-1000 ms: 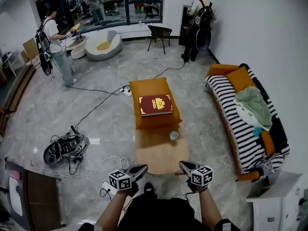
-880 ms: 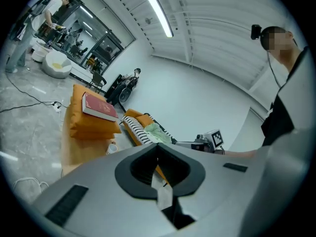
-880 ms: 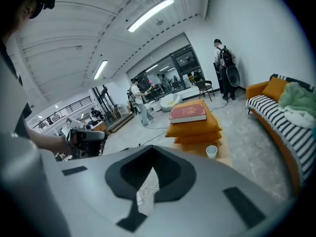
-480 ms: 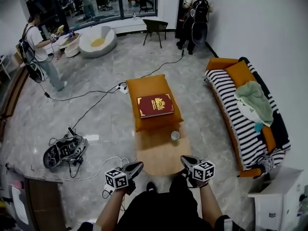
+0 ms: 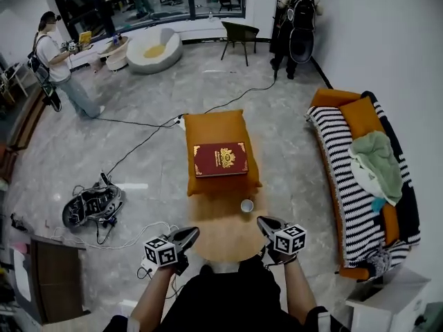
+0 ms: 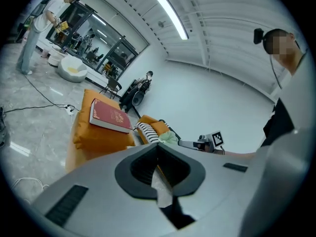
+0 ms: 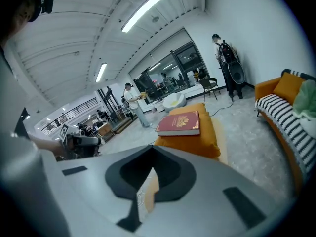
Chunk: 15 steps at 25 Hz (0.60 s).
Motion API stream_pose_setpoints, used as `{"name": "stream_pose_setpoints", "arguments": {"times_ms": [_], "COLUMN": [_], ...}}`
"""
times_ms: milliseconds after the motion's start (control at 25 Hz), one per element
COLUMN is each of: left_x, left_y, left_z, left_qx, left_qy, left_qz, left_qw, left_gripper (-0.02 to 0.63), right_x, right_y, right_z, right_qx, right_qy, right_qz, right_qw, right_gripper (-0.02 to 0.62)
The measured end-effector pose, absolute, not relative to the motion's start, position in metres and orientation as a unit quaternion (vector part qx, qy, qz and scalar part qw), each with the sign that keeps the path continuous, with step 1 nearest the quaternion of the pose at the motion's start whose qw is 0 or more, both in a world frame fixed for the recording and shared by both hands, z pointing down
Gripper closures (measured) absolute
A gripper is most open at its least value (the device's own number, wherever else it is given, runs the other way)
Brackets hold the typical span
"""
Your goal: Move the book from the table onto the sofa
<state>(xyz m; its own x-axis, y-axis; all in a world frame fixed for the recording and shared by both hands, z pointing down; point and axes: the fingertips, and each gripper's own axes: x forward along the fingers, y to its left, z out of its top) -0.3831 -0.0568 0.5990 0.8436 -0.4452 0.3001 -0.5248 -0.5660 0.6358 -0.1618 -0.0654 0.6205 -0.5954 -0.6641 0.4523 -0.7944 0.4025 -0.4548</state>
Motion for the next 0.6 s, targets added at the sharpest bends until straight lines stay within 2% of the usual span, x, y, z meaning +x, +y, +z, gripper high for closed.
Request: {"name": "stream_pose_setpoints", "arguments": {"times_ms": [320, 600], "left_x": [-0.329, -0.334], "left_y": [-0.099, -0.122], "left_z": [0.598, 0.607], "left_qx": [0.872, 0.861], "left_qy": [-0.315, -0.323], "left_qz": [0.063, 0.060], "left_qw": [0.371, 0.389], "left_gripper": [0.595, 0.595], "right_x": [-0.092, -0.085], "right_y": [-0.112, -0.133], "right_z": [0.639, 0.666], "right_qx": [0.405, 0.405], "right_qy": [-0.838, -0.824], "right_qz": [0.352, 0.382], "right_qw": [0.096, 0.105], "right_gripper": [0.589, 0.589]}}
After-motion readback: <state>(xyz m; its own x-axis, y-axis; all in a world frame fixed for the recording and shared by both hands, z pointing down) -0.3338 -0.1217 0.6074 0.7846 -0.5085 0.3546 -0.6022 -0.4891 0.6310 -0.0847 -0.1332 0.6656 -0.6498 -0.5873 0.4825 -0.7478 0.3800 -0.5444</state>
